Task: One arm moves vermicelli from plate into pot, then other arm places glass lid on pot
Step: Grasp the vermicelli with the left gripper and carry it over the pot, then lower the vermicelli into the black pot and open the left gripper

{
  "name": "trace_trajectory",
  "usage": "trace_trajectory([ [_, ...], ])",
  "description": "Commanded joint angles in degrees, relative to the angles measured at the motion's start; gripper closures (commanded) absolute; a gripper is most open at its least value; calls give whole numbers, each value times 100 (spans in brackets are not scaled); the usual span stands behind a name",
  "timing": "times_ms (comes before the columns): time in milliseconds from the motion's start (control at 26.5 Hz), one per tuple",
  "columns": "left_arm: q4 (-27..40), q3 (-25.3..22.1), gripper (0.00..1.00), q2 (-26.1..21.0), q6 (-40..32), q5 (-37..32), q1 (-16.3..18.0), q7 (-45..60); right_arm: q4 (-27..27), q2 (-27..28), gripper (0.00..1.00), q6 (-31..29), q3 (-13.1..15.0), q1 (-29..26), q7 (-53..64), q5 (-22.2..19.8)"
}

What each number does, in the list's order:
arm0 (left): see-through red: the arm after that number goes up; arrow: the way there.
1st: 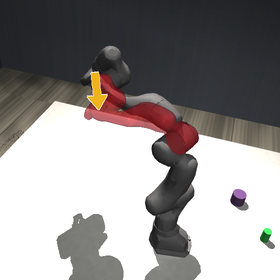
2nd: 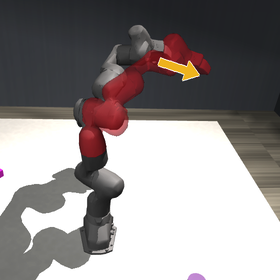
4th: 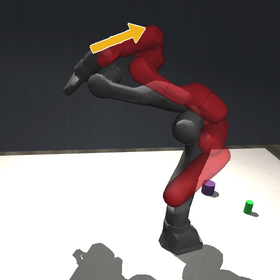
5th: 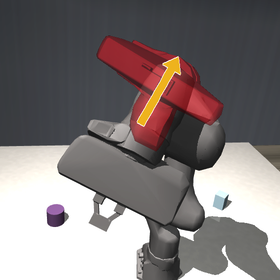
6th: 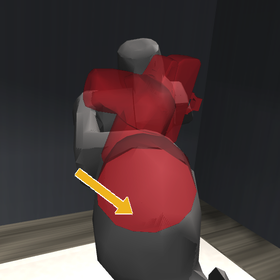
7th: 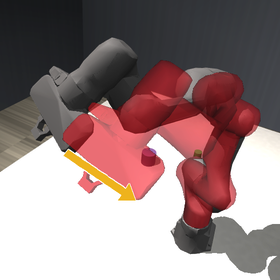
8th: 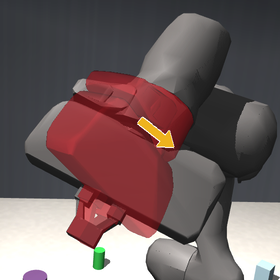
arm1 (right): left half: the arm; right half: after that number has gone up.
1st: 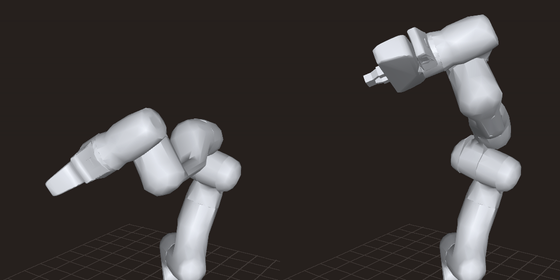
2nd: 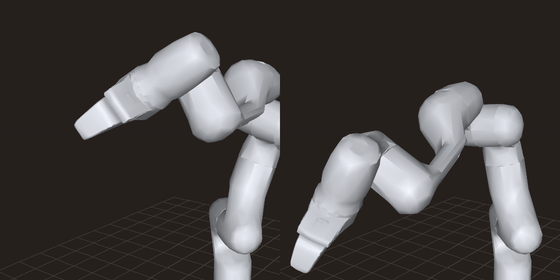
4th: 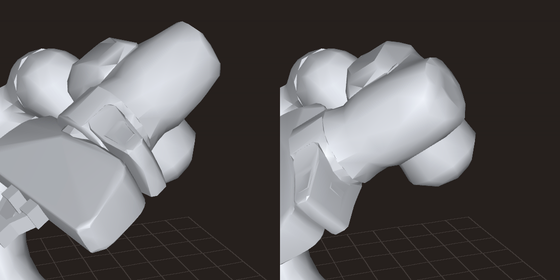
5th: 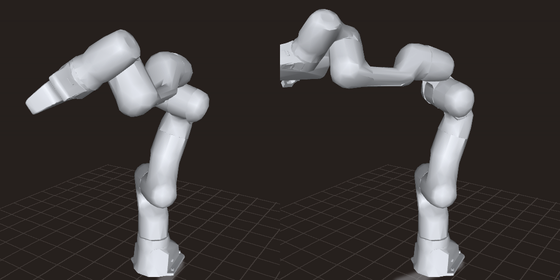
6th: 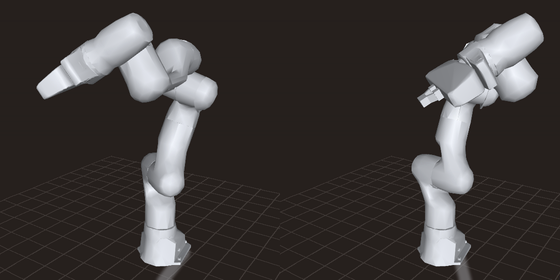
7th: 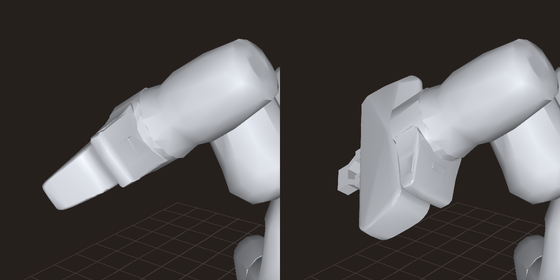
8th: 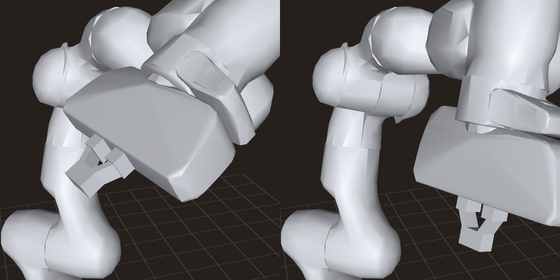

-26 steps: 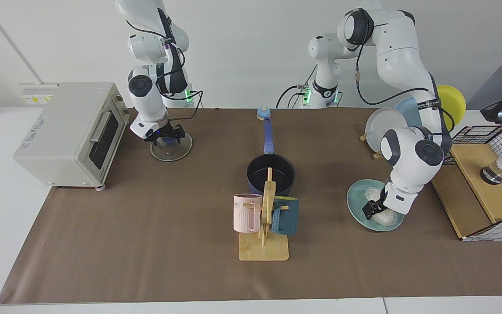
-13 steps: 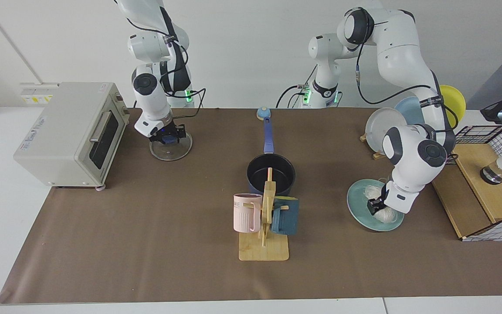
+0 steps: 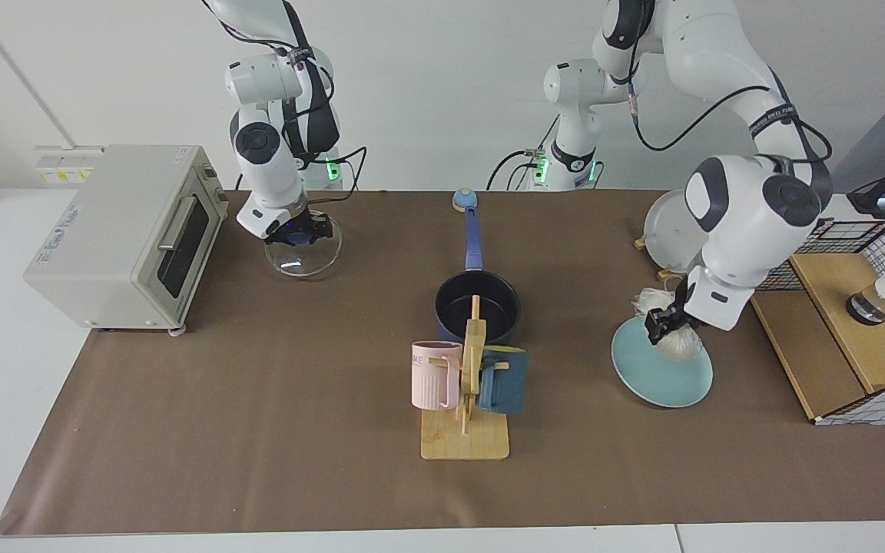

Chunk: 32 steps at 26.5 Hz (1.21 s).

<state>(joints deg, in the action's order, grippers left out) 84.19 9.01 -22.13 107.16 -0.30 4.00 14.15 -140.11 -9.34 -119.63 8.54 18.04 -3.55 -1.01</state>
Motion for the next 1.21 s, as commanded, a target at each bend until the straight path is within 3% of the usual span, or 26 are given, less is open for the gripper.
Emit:
trace_trajectory([
  [0,194,319,100,577,-371,250,-31,613,677,-42,98,607,8,-55,-58,-66],
  [302,325,1532,100,806,-644,250,-31,1993,1670,28,98,1266,60,-108,407,-233],
  [415,694,1884,100,973,-381,267,-31,2179,1969,98,98,1328,69,-196,706,-233],
  [566,1309,2166,100,1202,523,443,-31,2355,2294,327,99,1258,69,-275,804,-233],
  [792,1433,2526,100,736,983,496,-57,2391,2532,494,99,1214,78,-328,795,-172],
  [981,1697,2562,100,675,1254,487,-66,2285,2541,503,99,1205,78,-328,795,-172],
  [1170,1759,2711,100,280,1756,478,-84,2408,2533,503,99,1162,78,-328,804,-172],
])
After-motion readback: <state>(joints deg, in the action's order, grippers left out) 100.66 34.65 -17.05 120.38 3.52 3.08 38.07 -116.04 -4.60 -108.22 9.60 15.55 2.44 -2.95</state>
